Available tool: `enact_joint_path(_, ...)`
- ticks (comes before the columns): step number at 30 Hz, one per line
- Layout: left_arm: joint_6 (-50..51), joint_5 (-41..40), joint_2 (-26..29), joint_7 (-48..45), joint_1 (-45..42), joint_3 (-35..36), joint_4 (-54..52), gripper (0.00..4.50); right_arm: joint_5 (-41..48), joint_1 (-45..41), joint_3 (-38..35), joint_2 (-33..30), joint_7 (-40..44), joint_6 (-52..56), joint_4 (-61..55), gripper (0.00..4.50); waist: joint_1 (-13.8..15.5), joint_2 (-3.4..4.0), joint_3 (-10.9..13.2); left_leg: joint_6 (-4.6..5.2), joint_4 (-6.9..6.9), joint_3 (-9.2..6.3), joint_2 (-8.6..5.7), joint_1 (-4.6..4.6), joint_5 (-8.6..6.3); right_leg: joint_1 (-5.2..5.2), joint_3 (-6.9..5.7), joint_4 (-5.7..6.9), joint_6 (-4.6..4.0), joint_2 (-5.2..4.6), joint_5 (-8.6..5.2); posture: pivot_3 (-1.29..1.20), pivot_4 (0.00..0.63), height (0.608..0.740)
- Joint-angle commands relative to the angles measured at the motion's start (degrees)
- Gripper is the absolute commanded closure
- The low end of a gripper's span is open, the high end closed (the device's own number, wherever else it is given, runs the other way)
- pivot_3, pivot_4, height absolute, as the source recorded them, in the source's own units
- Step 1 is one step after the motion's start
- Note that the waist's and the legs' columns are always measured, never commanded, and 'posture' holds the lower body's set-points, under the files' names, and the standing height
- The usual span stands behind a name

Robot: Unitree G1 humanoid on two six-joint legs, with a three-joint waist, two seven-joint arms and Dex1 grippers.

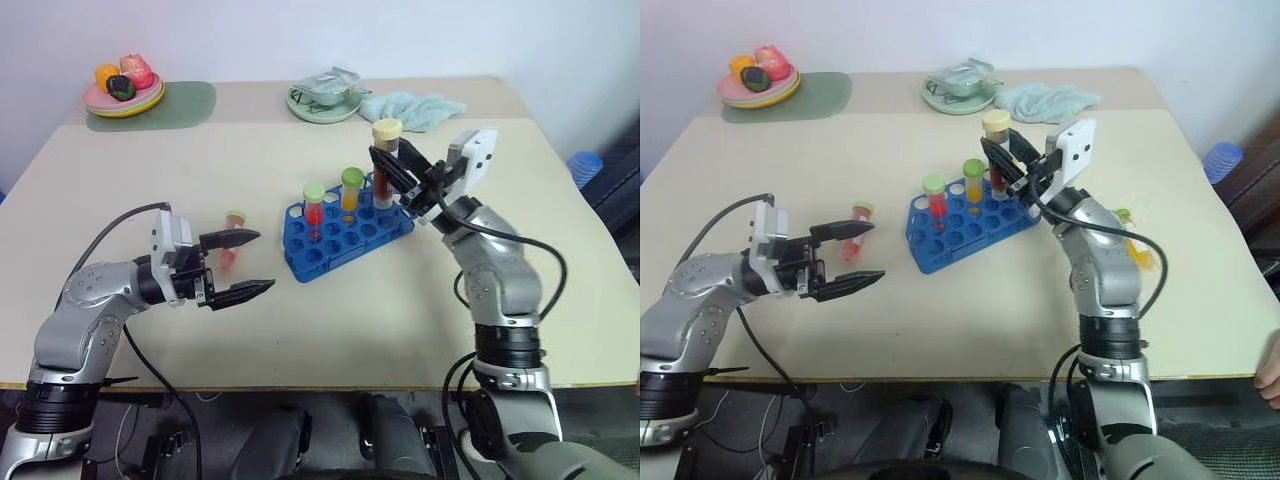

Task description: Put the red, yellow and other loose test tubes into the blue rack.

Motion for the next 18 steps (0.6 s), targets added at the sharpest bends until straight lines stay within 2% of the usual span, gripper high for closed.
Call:
enact_joint_path(1, -1.14, -0.02, -0.29, 0.41, -0.93, 0.6, -0.84, 0.0, -0.78, -1.62, -1.29, 1.35, -0.81, -10.09, 6.87, 3.64, -0.57, 0.01, 0.0, 0.0, 0.0, 0.0, 0.0, 0.01, 0.0, 0.01, 0.0, 0.01, 0.0, 0.0, 0.0, 0.0, 0.15, 0.74)
enact_joint_path(9, -1.22, -0.27, -0.42, 1.67, 0.85, 1.45, -2.28, 0.0, 0.82, -1.69, -2.31, 1.53, 1.45, -19.48, 19.46, 3.64, -2.17, 0.03, 0.01, -0.05, -0.06, 0.21, 0.08, 0.27, 0.03, 0.04, 0.39, 0.21, -0.01, 0.07, 0.0, 0.0, 0.15, 0.74)
enact_joint_path(18, -1.04, -0.73, -0.23, 2.72, 1.75, 1.57, -3.36, 0.0, 1.14, -2.66, -1.66, 2.92, 3.42, -23.3, 28.18, 3.64, -2.21, 0.02, 0.0, -0.18, -0.09, 0.56, 0.52, 0.46, 0.09, 0.04, 0.71, 0.28, -0.26, 0.49, 0.16, 0.0, 0.15, 0.74)
